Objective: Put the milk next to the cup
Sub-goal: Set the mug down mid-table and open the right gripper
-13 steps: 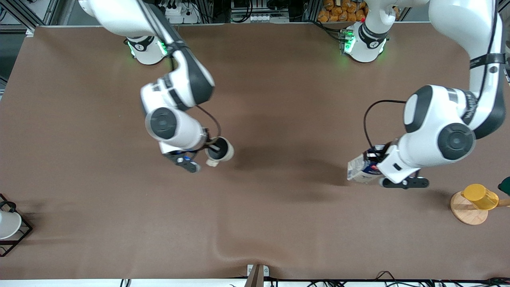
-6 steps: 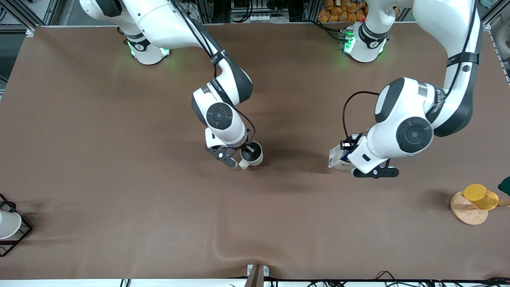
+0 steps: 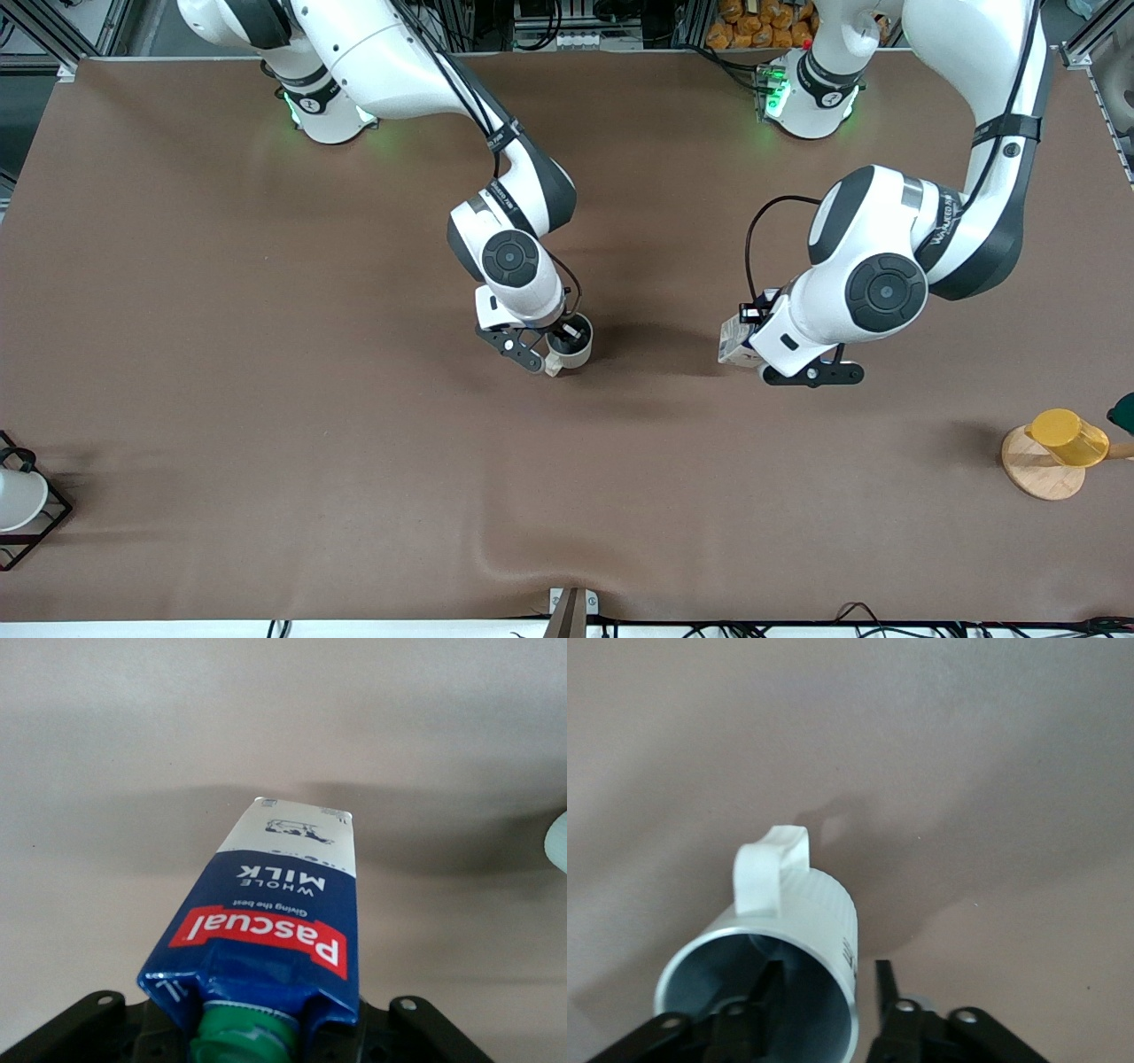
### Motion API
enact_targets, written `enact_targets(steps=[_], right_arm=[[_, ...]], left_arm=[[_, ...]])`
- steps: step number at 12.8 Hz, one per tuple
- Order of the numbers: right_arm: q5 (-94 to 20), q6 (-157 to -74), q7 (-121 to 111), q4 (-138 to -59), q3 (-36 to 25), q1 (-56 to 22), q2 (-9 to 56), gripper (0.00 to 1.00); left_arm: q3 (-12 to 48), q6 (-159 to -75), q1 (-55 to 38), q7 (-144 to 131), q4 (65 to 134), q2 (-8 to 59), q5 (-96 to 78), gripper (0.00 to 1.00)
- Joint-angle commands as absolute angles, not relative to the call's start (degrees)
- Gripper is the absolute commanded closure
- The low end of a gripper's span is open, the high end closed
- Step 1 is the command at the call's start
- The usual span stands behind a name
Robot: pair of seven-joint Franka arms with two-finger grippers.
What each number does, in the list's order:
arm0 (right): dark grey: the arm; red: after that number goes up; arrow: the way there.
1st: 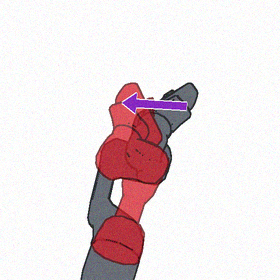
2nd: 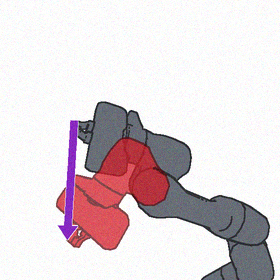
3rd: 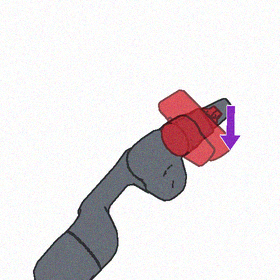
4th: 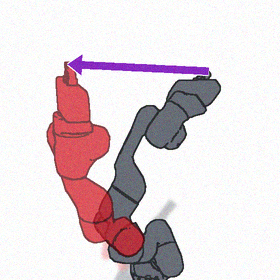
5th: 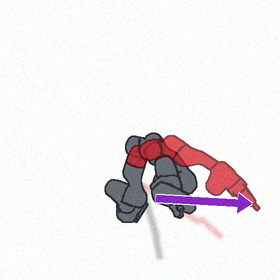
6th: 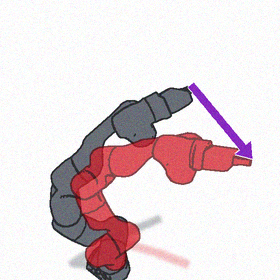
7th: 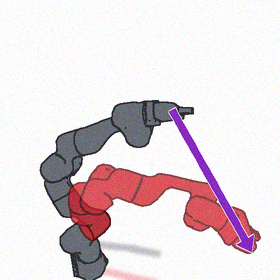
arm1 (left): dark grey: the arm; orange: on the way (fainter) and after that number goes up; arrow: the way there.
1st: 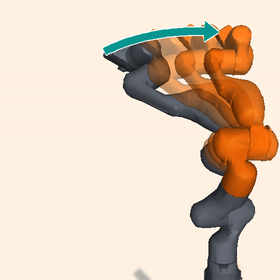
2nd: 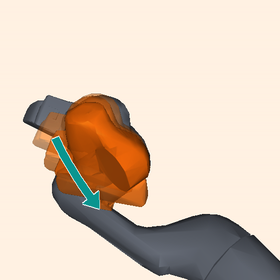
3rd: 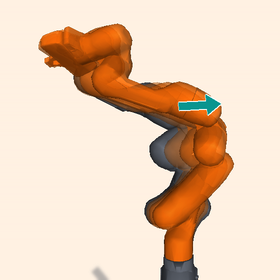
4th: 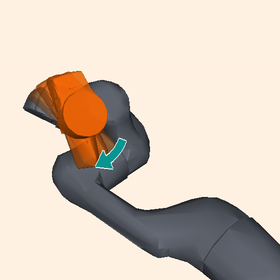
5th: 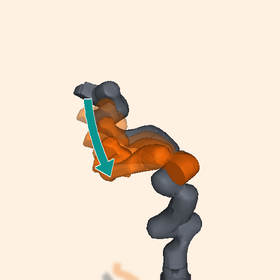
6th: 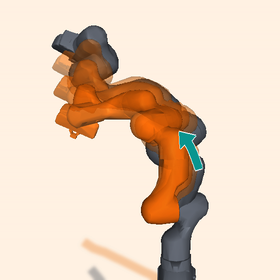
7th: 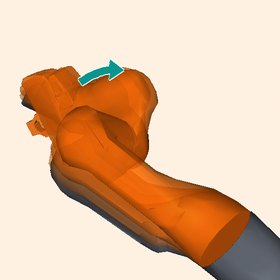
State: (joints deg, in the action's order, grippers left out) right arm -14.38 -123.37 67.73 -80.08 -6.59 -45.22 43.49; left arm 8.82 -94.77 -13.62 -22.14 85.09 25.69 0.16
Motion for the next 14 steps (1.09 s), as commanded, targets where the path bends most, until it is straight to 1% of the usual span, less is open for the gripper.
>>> enact_targets(steps=[1,2,3,4,6,8,10,13,14], right_arm=[[-14.85,-110.38,68.03,-72.81,-6.86,-40.99,42.28,0.00],[-14.94,-103.86,66.90,-68.68,-6.68,-38.43,42.28,0.00],[-14.85,-98.84,63.40,-66.55,-6.68,-36.32,41.93,0.00],[-14.77,-95.40,57.45,-66.27,-7.11,-34.65,39.92,0.00],[-14.15,-92.39,46.28,-67.75,-7.29,-30.08,35.44,0.00],[-12.32,-89.83,40.11,-69.16,-7.38,-25.77,33.06,0.00],[-7.40,-87.55,29.42,-70.66,-7.38,-22.35,31.65,0.00],[-7.29,-87.27,9.47,-73.73,-7.21,-13.47,29.36,0.00],[-7.38,-87.88,2.88,-74.35,-7.21,-10.75,29.01,0.00]], left_arm=[[8.88,-94.22,-15.02,-25.56,85.61,24.87,1.32,1.00],[8.88,-94.13,-16.42,-26.88,85.43,25.31,1.23,1.00],[8.88,-93.70,-17.39,-27.94,84.04,26.18,1.23,1.00],[8.88,-92.73,-18.36,-29.17,83.41,26.63,1.23,1.00],[8.88,-92.37,-21.17,-33.99,82.71,27.42,0.62,1.00],[8.88,-91.50,-26.43,-40.92,78.68,29.96,0.35,1.00],[8.96,-91.49,-30.83,-45.95,78.05,30.85,-1.04,1.00],[8.96,-91.93,-36.11,-49.82,73.49,35.58,-3.85,1.00],[8.96,-92.80,-37.78,-50.70,73.22,36.73,-3.95,1.00]])
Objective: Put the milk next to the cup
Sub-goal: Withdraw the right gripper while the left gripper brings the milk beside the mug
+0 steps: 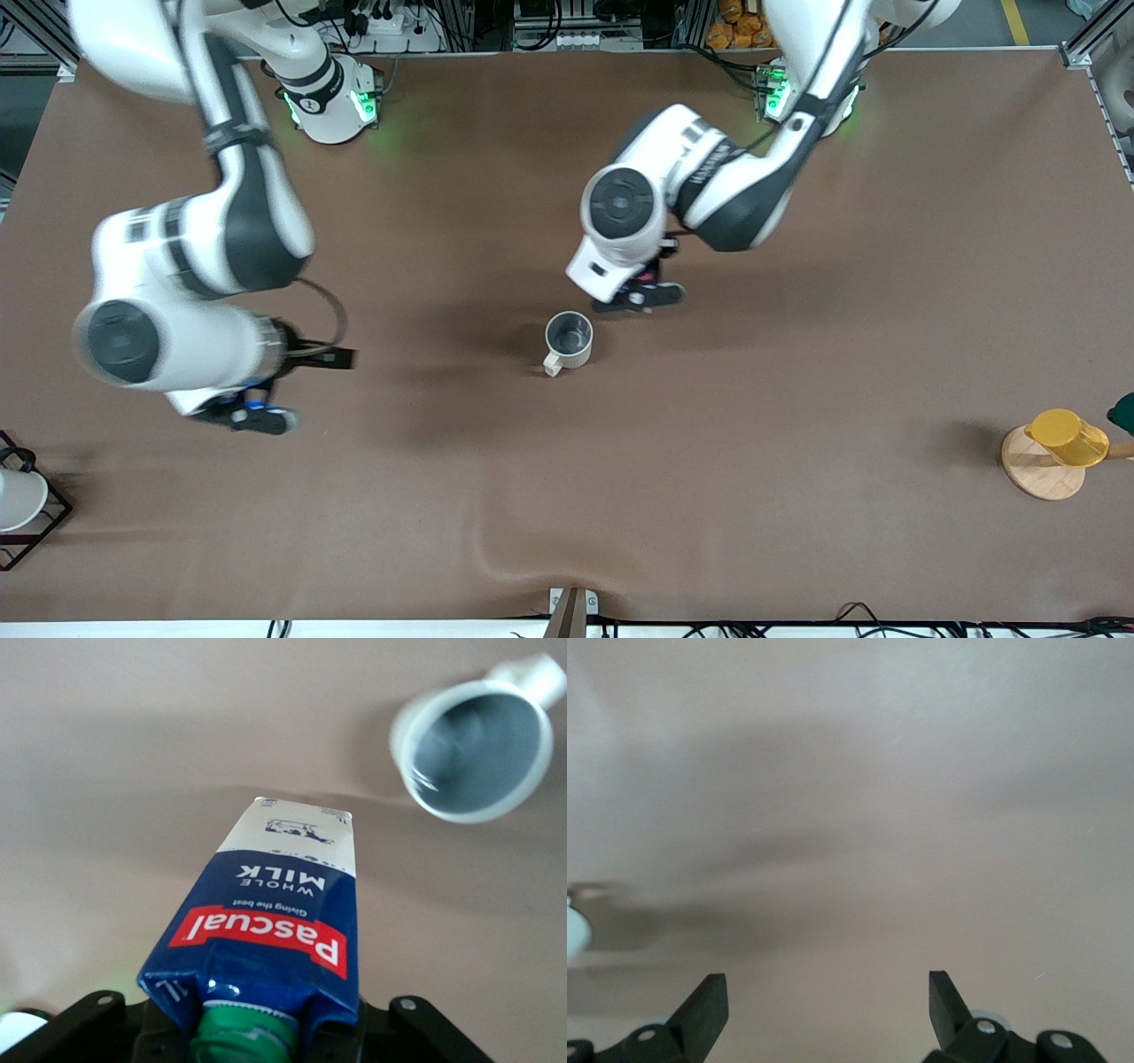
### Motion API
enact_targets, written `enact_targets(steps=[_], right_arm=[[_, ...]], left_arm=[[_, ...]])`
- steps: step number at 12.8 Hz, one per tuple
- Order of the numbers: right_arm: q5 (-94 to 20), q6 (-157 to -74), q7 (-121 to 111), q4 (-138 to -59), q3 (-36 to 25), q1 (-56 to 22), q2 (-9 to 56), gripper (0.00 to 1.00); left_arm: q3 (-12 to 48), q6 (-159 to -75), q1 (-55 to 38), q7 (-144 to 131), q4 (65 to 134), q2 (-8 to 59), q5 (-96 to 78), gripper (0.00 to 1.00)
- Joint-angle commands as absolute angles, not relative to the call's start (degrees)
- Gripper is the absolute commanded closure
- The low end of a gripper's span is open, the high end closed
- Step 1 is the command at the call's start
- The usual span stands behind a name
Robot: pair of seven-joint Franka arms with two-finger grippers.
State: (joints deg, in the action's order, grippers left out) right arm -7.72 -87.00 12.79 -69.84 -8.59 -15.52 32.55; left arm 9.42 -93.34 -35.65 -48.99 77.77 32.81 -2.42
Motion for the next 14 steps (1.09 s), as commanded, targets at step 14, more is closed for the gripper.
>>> enact_targets(steps=[14], right_arm=[[-6.86,-92.28,-12.10,-96.03,-6.94,1.69,1.97,0.00]], left_arm=[[8.44,-104.32,-40.96,-54.14,73.21,40.87,-3.96,1.00]])
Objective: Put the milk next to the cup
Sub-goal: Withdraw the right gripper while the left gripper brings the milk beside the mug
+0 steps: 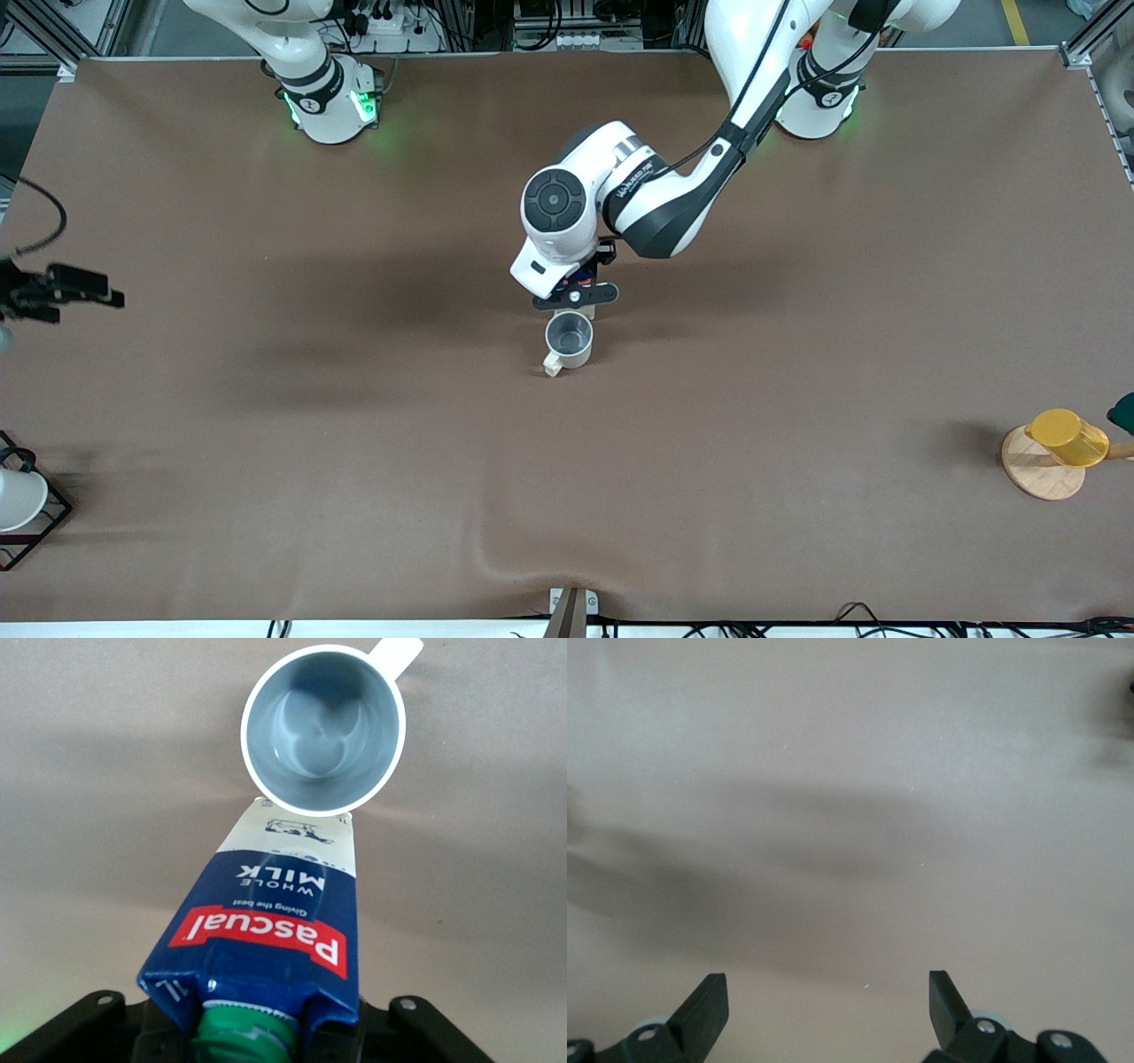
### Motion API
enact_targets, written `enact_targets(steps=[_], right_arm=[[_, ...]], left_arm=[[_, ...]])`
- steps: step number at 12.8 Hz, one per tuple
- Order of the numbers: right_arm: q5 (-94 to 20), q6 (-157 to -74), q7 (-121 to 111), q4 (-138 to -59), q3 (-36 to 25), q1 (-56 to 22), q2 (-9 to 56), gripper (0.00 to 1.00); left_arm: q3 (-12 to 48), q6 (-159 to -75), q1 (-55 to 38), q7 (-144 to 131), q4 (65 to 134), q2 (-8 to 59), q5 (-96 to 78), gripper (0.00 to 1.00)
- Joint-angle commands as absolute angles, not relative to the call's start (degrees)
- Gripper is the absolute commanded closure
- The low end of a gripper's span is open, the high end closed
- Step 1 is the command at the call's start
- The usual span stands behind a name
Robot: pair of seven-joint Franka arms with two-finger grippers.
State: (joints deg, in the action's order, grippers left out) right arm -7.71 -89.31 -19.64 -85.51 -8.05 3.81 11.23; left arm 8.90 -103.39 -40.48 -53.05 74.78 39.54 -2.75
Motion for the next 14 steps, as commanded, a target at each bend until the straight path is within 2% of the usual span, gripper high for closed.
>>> enact_targets(steps=[1,2,3,4,7,11,12,14], right_arm=[[-6.07,-93.07,-10.56,-99.63,-6.94,0.89,-1.37,0.00],[-4.76,-94.90,-10.55,-102.71,-6.86,0.79,-4.02,0.00],[-3.96,-95.70,-10.55,-104.83,-6.77,0.70,-6.04,0.00],[-3.61,-95.71,-10.02,-105.98,-6.33,0.27,-7.28,0.00],[-1.85,-96.50,-10.37,-104.77,-6.24,0.61,-7.03,0.00],[-1.50,-96.15,-9.58,-96.27,-6.24,0.70,-2.74,0.00],[-1.49,-94.33,-9.58,-92.59,-6.24,0.88,-0.98,0.00],[-1.58,-91.94,-9.67,-90.62,-6.24,0.97,0.17,0.00]], left_arm=[[8.35,-104.50,-41.22,-54.23,73.21,41.13,-3.96,1.00],[8.35,-104.68,-41.22,-54.58,73.21,41.48,-3.87,1.00],[8.35,-105.03,-41.31,-55.89,73.21,41.40,-3.87,0.47],[8.26,-105.46,-41.74,-56.07,73.39,41.31,-2.82,0.00],[8.26,-105.38,-42.63,-56.16,73.39,40.61,-2.46,0.00],[8.35,-102.49,-42.54,-56.07,73.48,37.45,-2.46,0.00],[8.35,-101.52,-42.54,-56.07,73.56,36.40,-2.46,0.00],[8.26,-98.02,-42.36,-56.07,73.48,33.06,-2.37,0.00]])
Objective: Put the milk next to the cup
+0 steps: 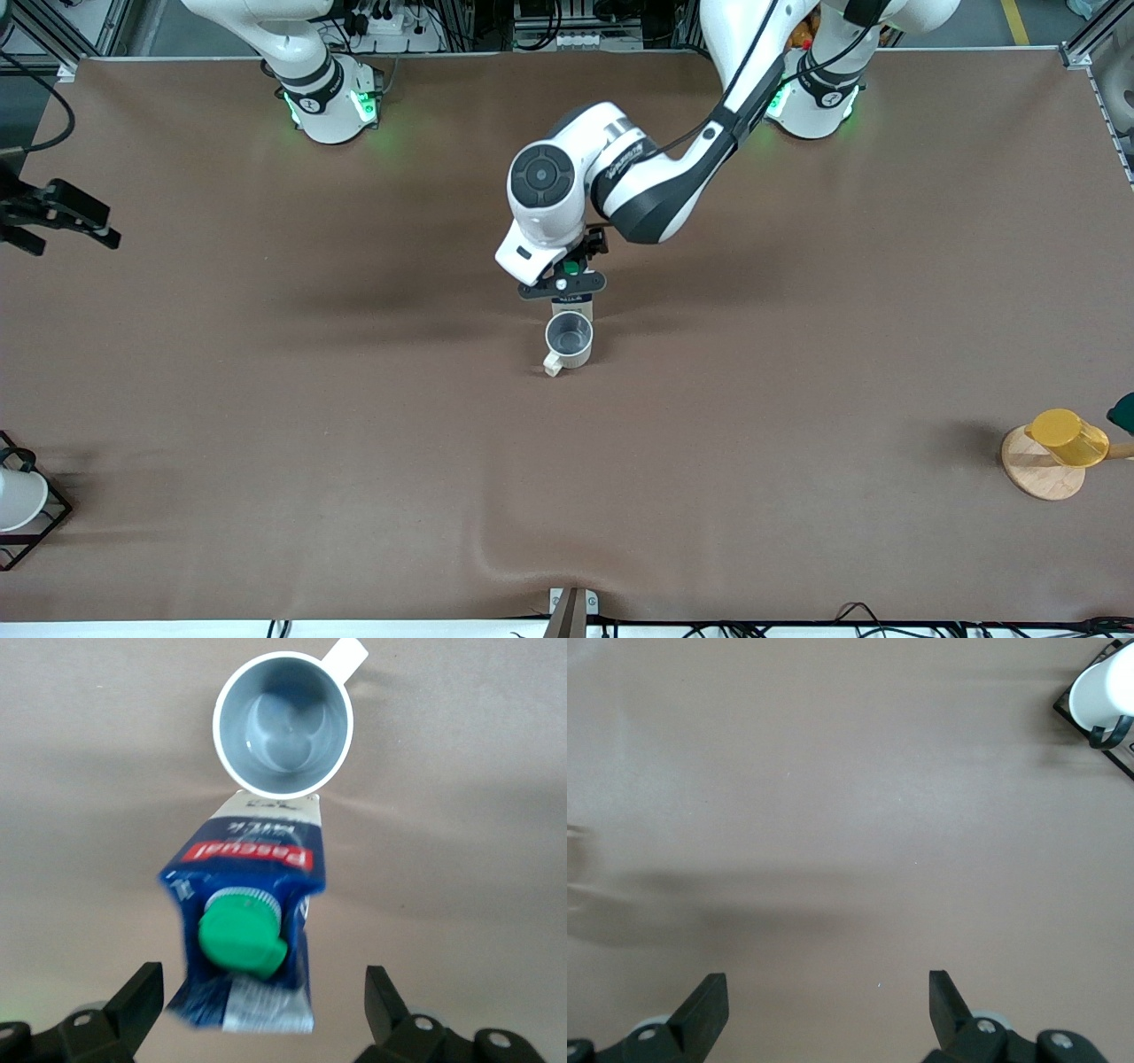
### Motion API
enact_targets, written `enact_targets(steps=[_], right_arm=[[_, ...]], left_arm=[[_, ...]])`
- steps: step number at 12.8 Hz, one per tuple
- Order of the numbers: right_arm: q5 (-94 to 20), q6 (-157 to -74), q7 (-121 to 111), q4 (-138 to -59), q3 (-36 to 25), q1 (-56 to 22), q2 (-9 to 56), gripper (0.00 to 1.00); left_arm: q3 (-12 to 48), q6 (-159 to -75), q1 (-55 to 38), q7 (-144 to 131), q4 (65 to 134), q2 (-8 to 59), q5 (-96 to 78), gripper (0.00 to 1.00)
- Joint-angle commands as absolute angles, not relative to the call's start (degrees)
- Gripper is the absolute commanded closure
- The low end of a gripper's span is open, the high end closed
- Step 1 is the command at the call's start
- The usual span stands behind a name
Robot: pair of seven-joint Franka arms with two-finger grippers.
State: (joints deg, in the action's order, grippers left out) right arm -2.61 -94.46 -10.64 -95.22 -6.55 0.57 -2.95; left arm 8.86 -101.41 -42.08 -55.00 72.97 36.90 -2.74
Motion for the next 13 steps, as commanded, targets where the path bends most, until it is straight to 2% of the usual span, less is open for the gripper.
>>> enact_targets(steps=[1,4,7,11,13], right_arm=[[-1.50,-91.76,-9.58,-90.88,-6.33,0.62,0.18,0.00],[1.90,-91.76,-9.32,-90.97,-6.07,0.01,0.26,0.00],[3.34,-91.23,-8.97,-90.88,-5.98,-0.79,0.09,0.00],[3.17,-91.23,-9.05,-89.39,-6.06,-0.27,0.26,0.00],[3.08,-91.06,-9.05,-89.21,-6.06,-0.35,0.26,0.00]], left_arm=[[8.26,-96.43,-41.75,-55.90,73.48,30.70,-2.29,0.00],[7.74,-95.27,-34.14,-55.55,73.65,22.78,-1.15,0.00],[7.91,-95.01,-23.23,-48.64,74.79,19.96,0.88,0.00],[7.65,-87.02,-12.85,-27.74,77.50,12.59,0.44,0.00],[1.52,-86.22,-13.53,-20.33,81.11,7.31,0.09,0.00]])
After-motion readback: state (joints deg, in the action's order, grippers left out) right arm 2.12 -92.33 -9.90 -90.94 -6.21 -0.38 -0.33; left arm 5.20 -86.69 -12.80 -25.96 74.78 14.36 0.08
